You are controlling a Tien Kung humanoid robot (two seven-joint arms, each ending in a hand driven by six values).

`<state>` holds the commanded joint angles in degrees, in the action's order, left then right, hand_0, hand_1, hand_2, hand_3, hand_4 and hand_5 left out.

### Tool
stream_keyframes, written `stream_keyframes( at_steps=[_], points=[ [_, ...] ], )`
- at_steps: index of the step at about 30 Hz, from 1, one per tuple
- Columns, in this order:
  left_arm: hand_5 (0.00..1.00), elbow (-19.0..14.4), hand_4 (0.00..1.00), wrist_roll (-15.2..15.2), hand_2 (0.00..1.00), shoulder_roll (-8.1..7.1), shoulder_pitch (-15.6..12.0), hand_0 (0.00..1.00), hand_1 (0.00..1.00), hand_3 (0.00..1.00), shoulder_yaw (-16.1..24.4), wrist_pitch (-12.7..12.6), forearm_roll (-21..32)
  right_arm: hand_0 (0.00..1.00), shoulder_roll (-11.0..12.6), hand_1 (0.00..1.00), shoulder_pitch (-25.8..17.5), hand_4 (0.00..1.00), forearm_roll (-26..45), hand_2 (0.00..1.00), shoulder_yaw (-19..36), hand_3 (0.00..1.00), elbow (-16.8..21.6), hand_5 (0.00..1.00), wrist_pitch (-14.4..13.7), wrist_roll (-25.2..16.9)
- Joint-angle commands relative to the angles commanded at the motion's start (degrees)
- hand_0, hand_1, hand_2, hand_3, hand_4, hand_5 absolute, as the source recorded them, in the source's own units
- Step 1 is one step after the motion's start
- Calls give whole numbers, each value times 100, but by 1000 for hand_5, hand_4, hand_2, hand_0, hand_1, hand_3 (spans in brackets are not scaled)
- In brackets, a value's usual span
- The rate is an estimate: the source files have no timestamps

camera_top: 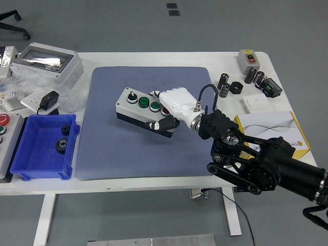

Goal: Pick up the button,place it on the desk,press the button,press the button

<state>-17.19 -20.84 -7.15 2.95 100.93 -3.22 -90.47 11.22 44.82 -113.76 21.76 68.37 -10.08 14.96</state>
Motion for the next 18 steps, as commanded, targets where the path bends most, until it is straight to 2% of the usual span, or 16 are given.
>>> stream_keyframes(
  at_steps=[8,18],
  points=[
    [217,-2,383,-6,513,12,1,619,527,611,-6,-1,6,114,15,301,-26,199,-198,365,-236,449,-130,2,109,-652],
    [224,0,380,-1,513,23,6,619,527,611,-2,6,-3,126,-69,307,-96,204,-680,372,-150,456,-510,2,-116,-936]
  ],
)
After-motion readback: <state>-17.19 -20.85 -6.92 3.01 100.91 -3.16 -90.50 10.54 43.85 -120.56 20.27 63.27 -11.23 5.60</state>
